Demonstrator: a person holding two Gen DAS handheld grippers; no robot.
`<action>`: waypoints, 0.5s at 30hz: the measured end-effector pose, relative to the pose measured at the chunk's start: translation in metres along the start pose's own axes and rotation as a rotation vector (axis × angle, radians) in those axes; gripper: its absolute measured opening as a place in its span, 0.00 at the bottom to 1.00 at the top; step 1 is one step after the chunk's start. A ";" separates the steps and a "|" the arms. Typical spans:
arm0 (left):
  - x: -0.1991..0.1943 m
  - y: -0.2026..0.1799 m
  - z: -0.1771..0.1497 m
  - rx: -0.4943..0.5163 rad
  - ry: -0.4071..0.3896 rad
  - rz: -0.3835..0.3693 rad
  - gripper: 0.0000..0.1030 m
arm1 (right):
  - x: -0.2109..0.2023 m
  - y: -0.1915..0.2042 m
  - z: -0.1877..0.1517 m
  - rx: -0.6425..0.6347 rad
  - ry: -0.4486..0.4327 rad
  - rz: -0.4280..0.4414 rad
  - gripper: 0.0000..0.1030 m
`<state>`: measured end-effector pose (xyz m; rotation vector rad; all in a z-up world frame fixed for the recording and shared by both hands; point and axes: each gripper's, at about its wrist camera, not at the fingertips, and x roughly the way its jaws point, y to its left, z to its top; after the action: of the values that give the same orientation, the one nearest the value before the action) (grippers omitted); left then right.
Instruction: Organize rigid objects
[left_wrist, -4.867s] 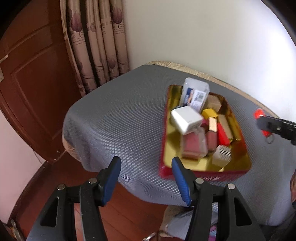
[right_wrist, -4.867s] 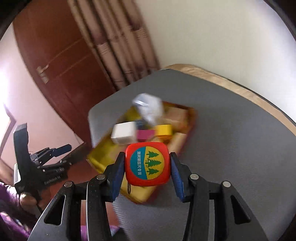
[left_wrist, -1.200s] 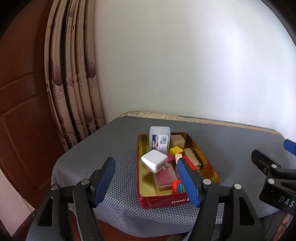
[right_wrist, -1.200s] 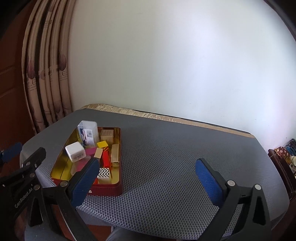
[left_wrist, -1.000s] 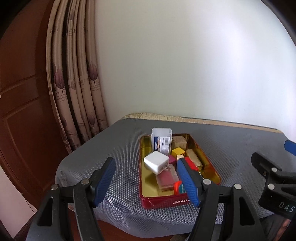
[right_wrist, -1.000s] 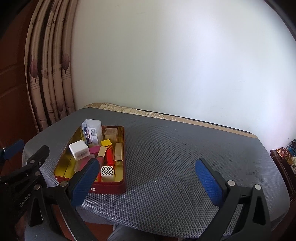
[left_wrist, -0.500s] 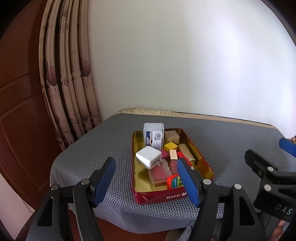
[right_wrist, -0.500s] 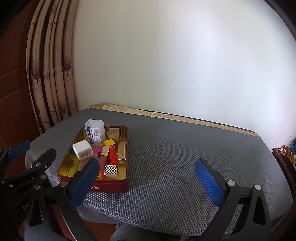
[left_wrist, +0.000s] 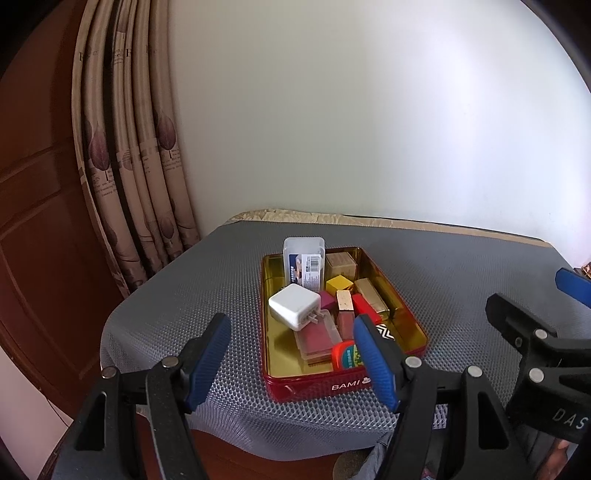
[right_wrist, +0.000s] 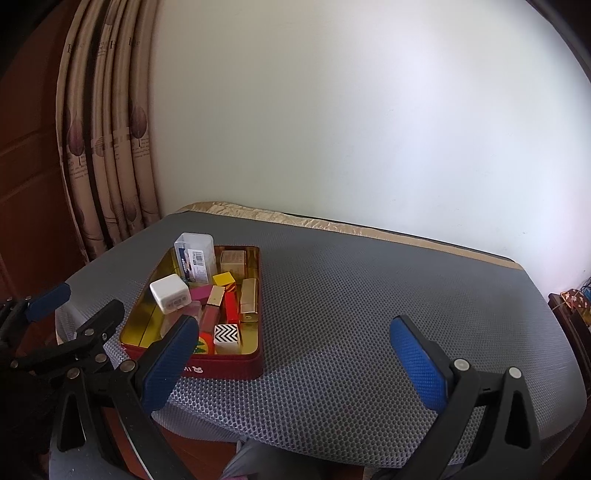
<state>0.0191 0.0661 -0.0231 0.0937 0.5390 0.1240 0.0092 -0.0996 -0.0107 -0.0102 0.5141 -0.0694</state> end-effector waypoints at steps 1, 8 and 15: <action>0.001 0.001 0.000 -0.004 0.002 0.000 0.69 | 0.000 0.000 0.000 0.001 0.001 0.000 1.00; 0.003 0.006 0.000 -0.030 0.025 -0.006 0.69 | 0.002 0.003 -0.001 0.005 0.011 0.003 1.00; 0.006 0.006 -0.001 -0.029 0.037 -0.007 0.69 | 0.002 0.006 -0.001 -0.007 0.015 0.007 1.00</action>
<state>0.0228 0.0730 -0.0260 0.0618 0.5744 0.1270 0.0105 -0.0936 -0.0129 -0.0148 0.5290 -0.0609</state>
